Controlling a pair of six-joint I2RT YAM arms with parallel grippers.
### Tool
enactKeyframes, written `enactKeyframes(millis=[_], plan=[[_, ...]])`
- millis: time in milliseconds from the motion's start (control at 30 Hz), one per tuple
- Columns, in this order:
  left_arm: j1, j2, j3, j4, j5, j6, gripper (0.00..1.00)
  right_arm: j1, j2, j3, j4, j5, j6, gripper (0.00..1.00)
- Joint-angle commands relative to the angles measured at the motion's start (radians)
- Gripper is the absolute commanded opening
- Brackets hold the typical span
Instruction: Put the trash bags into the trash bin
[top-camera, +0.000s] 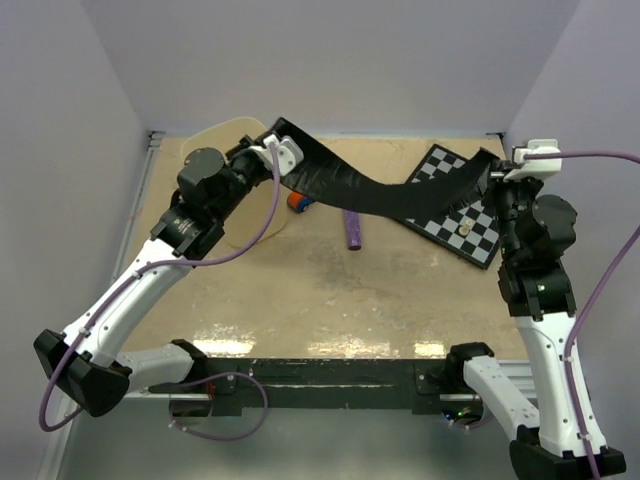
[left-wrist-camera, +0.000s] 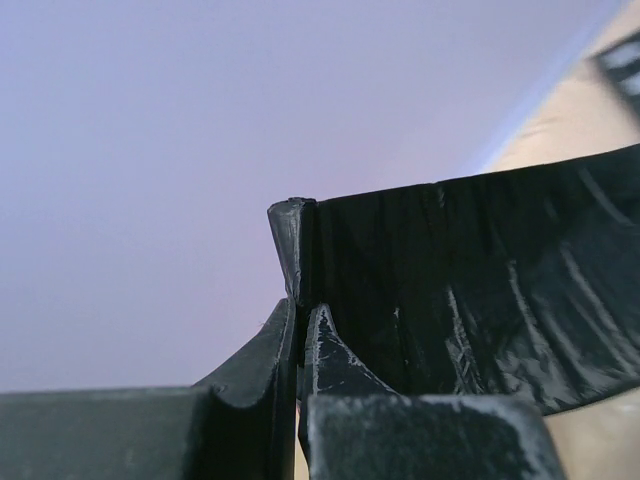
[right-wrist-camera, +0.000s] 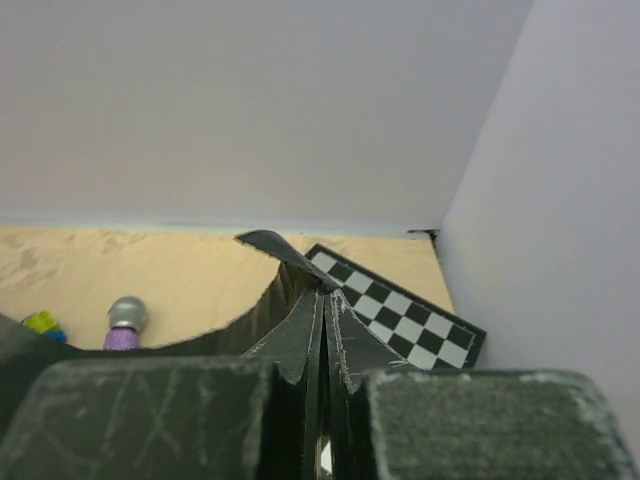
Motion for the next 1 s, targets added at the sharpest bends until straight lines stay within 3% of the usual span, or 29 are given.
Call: enactKeyframes(millis=[0, 200, 400, 700, 800, 967], plan=[[0.059, -0.031, 0.010, 0.277, -0.276, 0.117, 0.00, -0.008, -0.010, 0.014, 0.131, 0.165, 0.011, 0.00], [0.110, -0.029, 0.007, 0.564, -0.492, 0.039, 0.00, -0.010, 0.015, 0.040, 0.151, 0.273, 0.025, 0.00], [0.147, -0.041, 0.040, 0.612, -0.516, -0.070, 0.00, -0.031, 0.004, 0.040, 0.142, 0.336, 0.035, 0.00], [0.165, -0.072, 0.064, 0.426, -0.349, -0.214, 0.00, -0.063, -0.023, -0.011, 0.134, 0.361, 0.043, 0.00], [0.165, -0.104, 0.038, 0.359, -0.202, -0.222, 0.00, -0.063, -0.026, -0.011, 0.079, 0.138, 0.014, 0.01], [0.164, -0.143, 0.031, 0.207, 0.072, -0.243, 0.00, -0.063, -0.008, 0.037, -0.010, -0.289, -0.077, 0.57]])
